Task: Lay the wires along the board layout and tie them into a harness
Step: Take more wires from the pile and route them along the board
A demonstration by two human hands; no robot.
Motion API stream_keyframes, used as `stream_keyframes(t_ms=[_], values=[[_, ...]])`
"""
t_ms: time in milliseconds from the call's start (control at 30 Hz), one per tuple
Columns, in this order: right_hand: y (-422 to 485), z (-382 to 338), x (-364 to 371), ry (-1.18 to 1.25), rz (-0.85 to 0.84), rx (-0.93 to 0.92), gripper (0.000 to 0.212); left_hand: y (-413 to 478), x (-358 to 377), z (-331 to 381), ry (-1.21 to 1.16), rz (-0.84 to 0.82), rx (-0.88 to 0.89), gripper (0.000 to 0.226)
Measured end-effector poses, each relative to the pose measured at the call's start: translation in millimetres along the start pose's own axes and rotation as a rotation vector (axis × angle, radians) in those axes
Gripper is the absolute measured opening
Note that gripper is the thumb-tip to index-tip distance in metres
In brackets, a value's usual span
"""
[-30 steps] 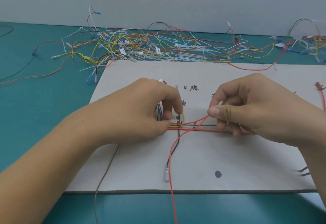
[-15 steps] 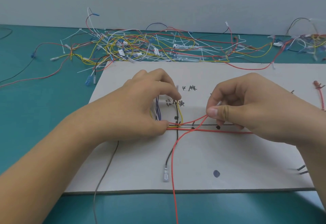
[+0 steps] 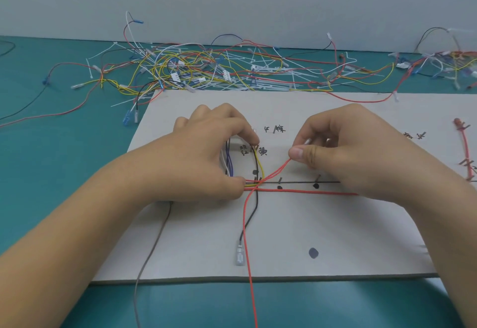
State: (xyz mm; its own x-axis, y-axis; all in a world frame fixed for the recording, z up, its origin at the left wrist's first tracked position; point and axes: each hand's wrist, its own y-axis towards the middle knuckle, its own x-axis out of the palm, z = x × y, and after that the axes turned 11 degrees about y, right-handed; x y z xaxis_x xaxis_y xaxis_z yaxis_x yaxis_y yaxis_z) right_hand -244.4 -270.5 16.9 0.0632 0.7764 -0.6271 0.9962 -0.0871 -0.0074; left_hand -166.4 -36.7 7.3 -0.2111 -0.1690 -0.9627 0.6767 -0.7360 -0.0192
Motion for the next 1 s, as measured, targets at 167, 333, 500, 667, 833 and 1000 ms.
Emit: stream_keyframes(t_ms=[167, 333, 500, 667, 833, 1000], values=[[9, -4, 4, -0.067, 0.039, 0.023, 0.024, 2, 0, -2, 0.023, -0.018, -0.033, 0.051], [16, -11, 5, -0.182, 0.031, 0.013, 0.031, 0, -2, 0, 0.039, -0.019, -0.024, 0.052], [26, -21, 11, -0.168, -0.006, -0.028, 0.029, -3, -4, 1, 0.055, 0.008, -0.006, 0.056], [33, -24, 15, -0.112, -0.043, -0.071, 0.024, -6, -6, 3, 0.024, 0.063, 0.010, 0.063], [35, -17, 21, -0.081, -0.009, -0.132, 0.021, -11, -10, 7, -0.014, 0.120, 0.059, 0.050], [36, -12, 25, -0.072, 0.028, -0.129, 0.022, -13, -12, 10, -0.031, 0.069, 0.183, 0.018]])
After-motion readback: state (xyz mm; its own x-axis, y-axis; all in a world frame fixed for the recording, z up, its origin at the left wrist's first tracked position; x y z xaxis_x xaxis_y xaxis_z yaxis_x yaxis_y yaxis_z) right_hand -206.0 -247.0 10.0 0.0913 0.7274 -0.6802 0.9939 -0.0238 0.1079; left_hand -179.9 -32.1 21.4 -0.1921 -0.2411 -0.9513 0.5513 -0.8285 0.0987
